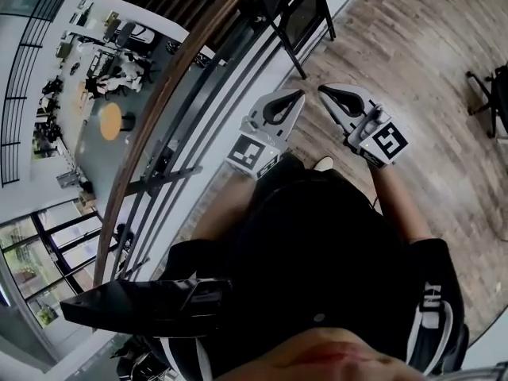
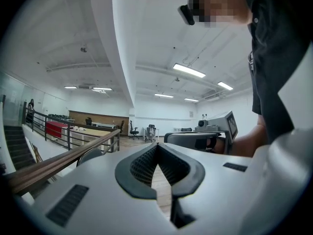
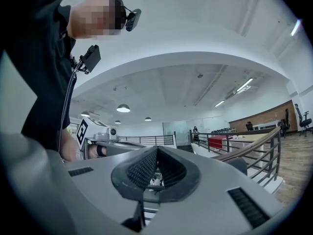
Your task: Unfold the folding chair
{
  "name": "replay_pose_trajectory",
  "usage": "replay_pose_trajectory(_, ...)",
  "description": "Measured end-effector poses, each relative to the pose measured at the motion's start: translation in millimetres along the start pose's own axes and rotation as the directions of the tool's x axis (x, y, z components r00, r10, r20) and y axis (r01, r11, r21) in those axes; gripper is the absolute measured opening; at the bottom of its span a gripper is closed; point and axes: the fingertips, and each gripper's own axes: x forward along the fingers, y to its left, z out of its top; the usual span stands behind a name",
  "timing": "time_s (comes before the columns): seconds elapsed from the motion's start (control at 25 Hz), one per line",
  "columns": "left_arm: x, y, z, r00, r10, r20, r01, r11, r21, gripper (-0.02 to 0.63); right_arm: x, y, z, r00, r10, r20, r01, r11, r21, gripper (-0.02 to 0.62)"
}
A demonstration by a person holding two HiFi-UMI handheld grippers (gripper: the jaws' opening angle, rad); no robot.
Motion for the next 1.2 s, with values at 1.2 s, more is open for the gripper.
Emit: replay_pose_trajectory(1.2, 142.8, 290.1, -15.7, 0.988, -0.151, -0.027, 0.149, 0.986, -0.07, 0.003, 203.8, -228.2, -40.5, 0.975, -0.198, -0.1, 0.203, 0.978, 0.044, 0.006)
